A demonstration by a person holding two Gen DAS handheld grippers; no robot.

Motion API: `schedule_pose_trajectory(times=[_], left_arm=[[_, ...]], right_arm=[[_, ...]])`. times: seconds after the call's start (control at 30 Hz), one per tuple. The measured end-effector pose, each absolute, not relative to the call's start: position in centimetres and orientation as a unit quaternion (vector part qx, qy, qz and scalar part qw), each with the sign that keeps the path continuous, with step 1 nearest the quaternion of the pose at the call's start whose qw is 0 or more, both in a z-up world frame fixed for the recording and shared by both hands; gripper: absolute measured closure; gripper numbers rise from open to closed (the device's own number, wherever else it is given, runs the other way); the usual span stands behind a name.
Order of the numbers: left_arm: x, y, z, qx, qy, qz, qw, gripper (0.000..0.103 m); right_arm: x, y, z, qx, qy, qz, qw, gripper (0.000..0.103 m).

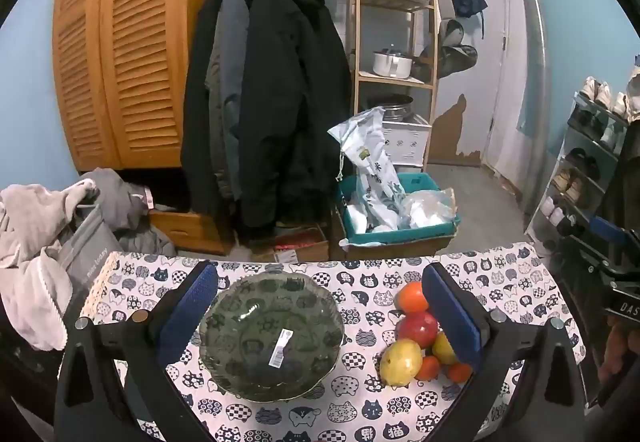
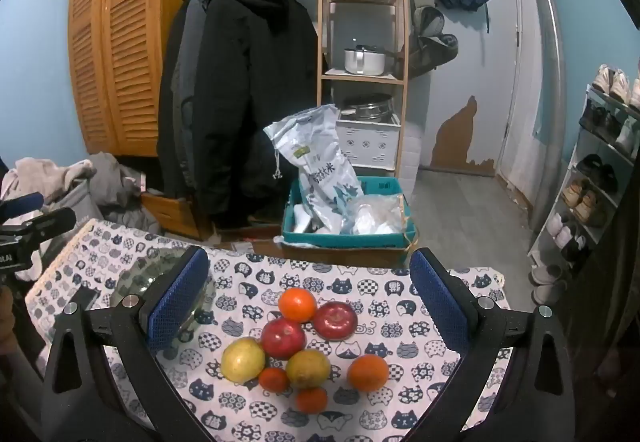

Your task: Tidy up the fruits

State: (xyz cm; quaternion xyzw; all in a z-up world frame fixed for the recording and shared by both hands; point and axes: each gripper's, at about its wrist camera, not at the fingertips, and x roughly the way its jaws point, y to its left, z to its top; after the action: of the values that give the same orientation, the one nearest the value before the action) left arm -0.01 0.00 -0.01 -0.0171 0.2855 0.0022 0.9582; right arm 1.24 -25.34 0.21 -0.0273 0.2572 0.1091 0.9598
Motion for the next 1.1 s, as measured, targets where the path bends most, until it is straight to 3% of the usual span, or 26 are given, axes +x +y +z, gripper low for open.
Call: schedule_pose_trajectory(times=[1.1], left_arm=[[-0.2,0.9,0.5,-0.025,0.275,0.008,0.961,0.000]], right_arm=[[1.2,-25.4,0.1,-0.031,0.260,0.108,0.959,0.004]])
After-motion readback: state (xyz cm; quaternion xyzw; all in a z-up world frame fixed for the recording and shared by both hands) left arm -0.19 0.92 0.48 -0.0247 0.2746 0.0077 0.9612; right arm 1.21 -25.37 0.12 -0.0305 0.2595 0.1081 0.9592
